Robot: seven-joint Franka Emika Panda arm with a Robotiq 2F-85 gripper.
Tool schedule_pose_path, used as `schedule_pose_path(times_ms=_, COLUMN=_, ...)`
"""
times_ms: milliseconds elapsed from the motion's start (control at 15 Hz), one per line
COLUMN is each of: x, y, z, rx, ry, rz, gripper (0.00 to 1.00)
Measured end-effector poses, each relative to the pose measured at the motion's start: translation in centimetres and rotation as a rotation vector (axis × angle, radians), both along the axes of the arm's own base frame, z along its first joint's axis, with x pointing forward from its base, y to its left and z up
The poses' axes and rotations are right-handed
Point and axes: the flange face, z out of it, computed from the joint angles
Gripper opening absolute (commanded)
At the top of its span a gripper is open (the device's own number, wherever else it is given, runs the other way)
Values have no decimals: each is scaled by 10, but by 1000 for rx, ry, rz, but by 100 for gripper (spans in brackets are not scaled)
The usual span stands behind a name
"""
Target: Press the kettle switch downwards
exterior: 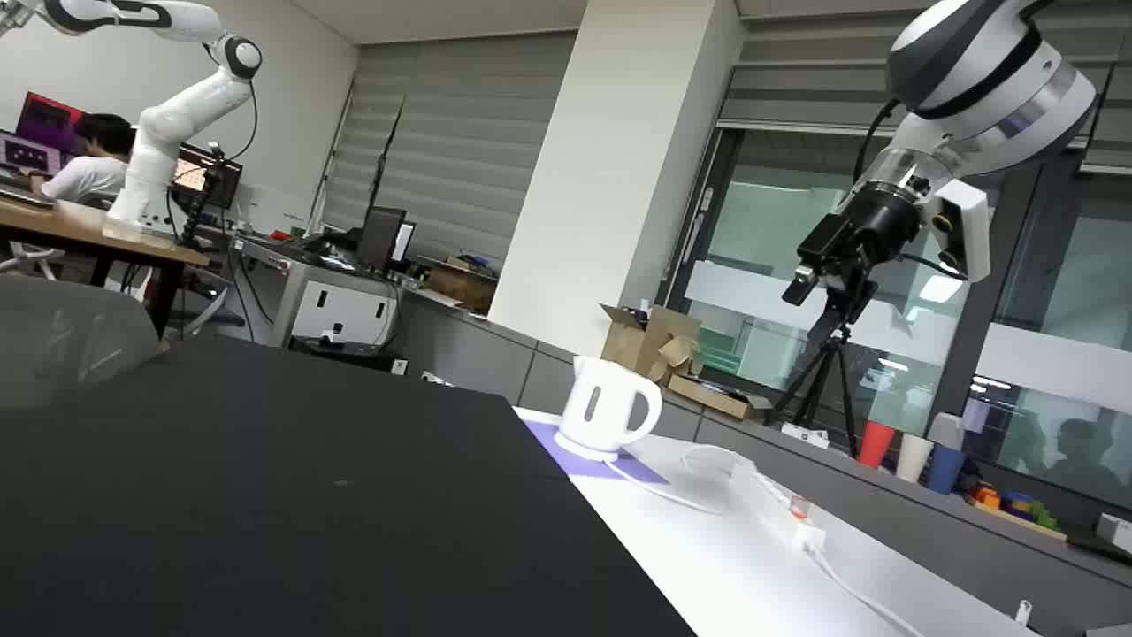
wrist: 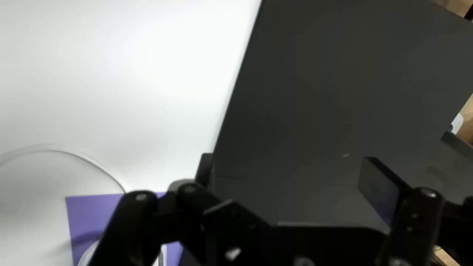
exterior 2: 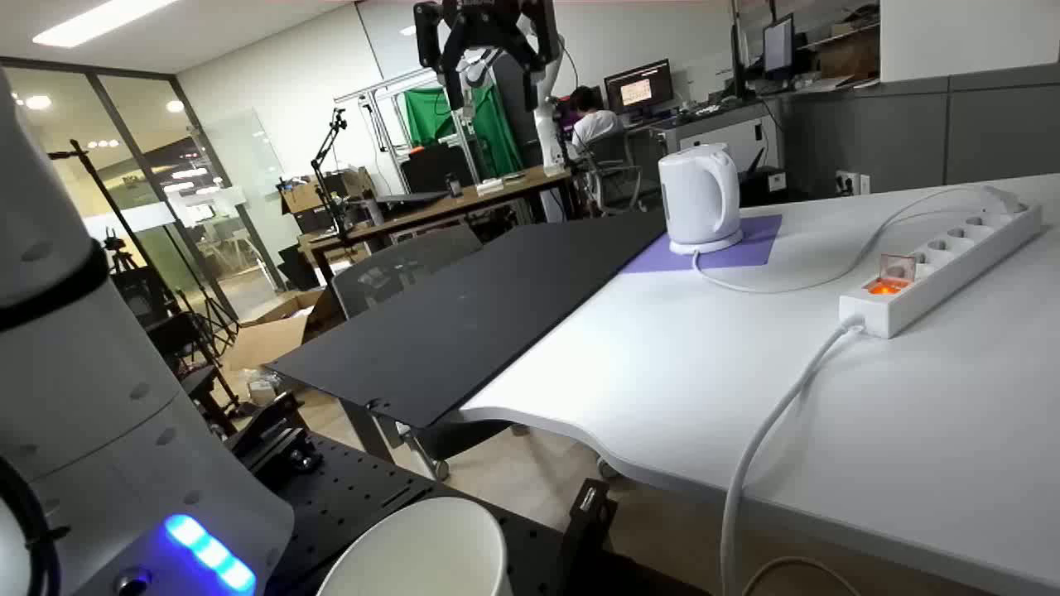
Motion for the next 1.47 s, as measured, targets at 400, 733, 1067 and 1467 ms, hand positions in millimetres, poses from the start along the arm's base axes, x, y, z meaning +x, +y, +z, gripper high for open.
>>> schedule_pose_path(times_ms=400, x=0, y=0, z=0, rx=0, ry=0, rz=0, gripper=100)
schedule_pose_path(times_ms=733, x=0, y=0, z=0, rx=-2, ry=0, rz=1, gripper=100)
schedule_pose_path(times_ms=1067, x=13, y=-30, z=2, rx=1, ry=-138, rz=-49, gripper=68)
schedule_pose_path(times_ms=1467, x=58, y=-98, z=-30, rx=-5, ry=-337, rz=-187, gripper=24)
